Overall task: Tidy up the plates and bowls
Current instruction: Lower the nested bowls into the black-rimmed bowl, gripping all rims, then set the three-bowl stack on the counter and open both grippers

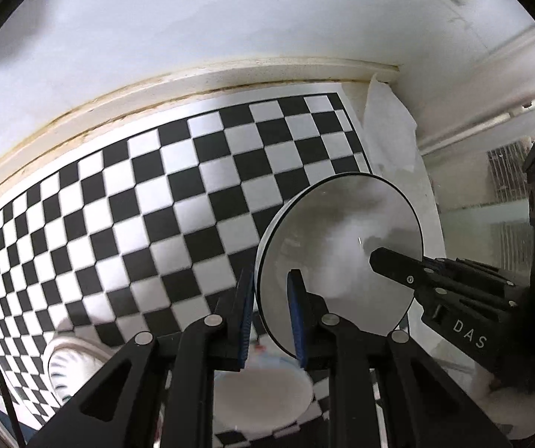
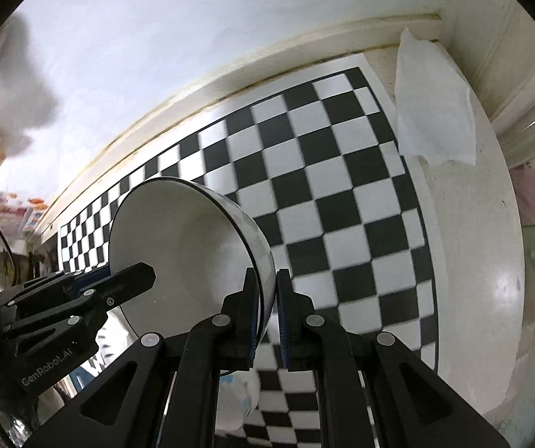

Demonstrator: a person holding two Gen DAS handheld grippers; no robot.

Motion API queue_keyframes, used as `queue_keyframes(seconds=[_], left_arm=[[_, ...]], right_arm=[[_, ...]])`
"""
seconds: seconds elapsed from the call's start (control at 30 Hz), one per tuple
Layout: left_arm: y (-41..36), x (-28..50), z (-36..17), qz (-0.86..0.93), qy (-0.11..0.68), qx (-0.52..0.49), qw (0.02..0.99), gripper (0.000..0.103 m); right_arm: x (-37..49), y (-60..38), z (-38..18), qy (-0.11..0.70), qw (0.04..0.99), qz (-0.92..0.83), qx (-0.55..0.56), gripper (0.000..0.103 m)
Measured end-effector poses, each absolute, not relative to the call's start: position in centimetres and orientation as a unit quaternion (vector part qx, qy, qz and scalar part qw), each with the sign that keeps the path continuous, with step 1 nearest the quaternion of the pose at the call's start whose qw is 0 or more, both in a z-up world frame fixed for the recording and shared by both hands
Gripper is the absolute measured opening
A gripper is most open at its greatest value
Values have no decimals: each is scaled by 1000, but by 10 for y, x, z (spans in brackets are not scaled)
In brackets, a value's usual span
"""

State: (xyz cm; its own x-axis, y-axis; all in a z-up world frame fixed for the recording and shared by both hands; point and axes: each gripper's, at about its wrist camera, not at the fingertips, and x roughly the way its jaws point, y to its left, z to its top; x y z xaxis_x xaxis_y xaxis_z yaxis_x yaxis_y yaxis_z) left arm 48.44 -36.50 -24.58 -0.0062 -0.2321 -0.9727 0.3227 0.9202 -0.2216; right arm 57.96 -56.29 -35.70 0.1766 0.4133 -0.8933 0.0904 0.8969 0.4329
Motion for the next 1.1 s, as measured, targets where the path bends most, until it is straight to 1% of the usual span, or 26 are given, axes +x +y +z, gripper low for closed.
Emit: queue_keyframes(seconds=[0.2, 0.53, 0.8, 1.1], left_arm=[[-331, 435, -239, -190, 679, 33, 708, 16], [-293, 381, -263, -174, 703, 20, 689, 16], [-288, 371, -292, -162, 726, 27, 668, 16], [-290, 368, -312, -151, 739, 46, 655, 16]], right_arm=[[526, -542, -336, 624, 751, 115, 181, 11], [453, -498, -362, 652, 728, 135, 162, 11], [441, -484, -395, 676, 709, 131, 155, 11], [441, -473, -413, 695, 695, 124, 133, 11]])
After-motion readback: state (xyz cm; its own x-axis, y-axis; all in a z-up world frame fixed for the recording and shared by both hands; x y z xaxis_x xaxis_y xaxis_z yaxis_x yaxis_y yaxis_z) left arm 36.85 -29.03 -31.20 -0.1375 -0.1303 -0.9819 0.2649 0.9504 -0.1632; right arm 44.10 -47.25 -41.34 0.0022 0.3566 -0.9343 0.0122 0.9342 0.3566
